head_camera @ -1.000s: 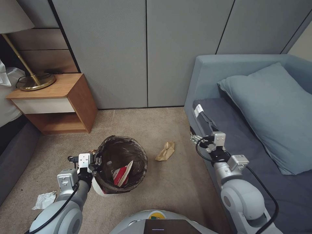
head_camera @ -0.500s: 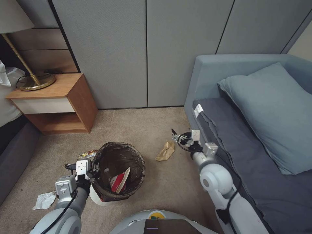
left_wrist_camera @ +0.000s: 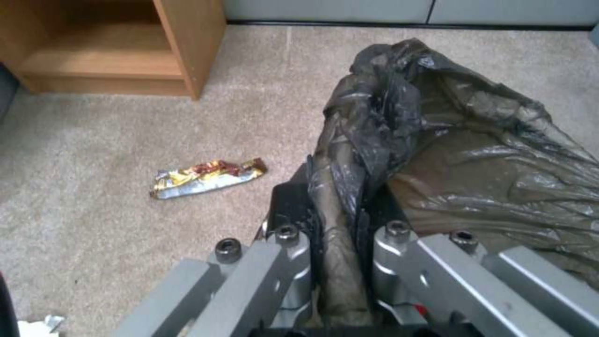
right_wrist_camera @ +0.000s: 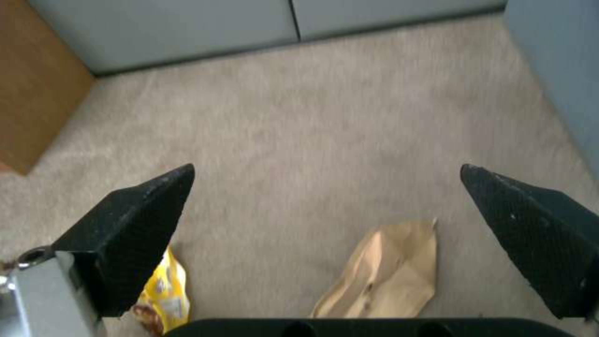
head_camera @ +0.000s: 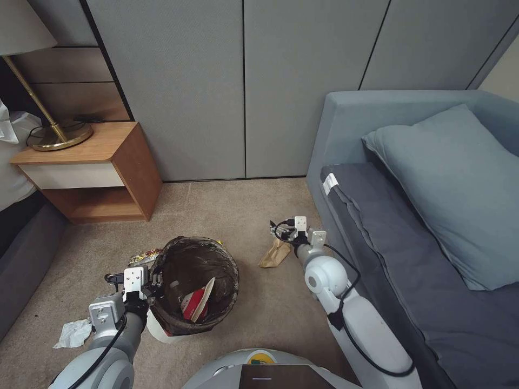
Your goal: Pick up the trash bin, then pick up the garbage from the floor and place it into the trash bin.
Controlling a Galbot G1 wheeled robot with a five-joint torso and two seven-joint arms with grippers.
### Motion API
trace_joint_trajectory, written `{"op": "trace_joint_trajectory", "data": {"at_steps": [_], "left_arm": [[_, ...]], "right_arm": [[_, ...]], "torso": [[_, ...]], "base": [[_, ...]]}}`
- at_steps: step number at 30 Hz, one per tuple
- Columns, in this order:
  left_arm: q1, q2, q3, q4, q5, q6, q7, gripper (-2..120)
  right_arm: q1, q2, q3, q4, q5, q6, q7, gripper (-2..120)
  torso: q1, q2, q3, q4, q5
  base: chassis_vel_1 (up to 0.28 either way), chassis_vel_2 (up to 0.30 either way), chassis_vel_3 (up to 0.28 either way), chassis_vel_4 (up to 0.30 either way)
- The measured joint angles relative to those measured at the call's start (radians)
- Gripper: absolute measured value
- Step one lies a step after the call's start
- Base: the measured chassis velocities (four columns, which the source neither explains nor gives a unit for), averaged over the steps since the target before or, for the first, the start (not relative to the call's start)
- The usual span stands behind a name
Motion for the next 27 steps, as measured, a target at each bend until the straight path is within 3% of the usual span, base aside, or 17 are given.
{"op": "trace_joint_trajectory", "data": {"at_steps": [12, 27], "left_arm": [[-0.005, 0.001, 0.005, 0.000, -0.005, 0.000, 0.001, 7], [-0.005, 0.001, 0.008, 0.000, -0.008, -0.003, 0.005, 7]], "right_arm": [[0.075, 0.031, -0.059, -0.179, 0.084, -0.023, 0.116, 100], [0.104, 0.063, -0.092, -0.351, 0.057, 0.004, 0.128, 100]], "torso": [[0.000, 0.000, 0.000, -0.0001, 0.0000], [0.000, 0.000, 0.000, -0.0001, 0.0000]], "base": [[0.000, 0.000, 0.000, 0.000], [0.000, 0.000, 0.000, 0.000]]}}
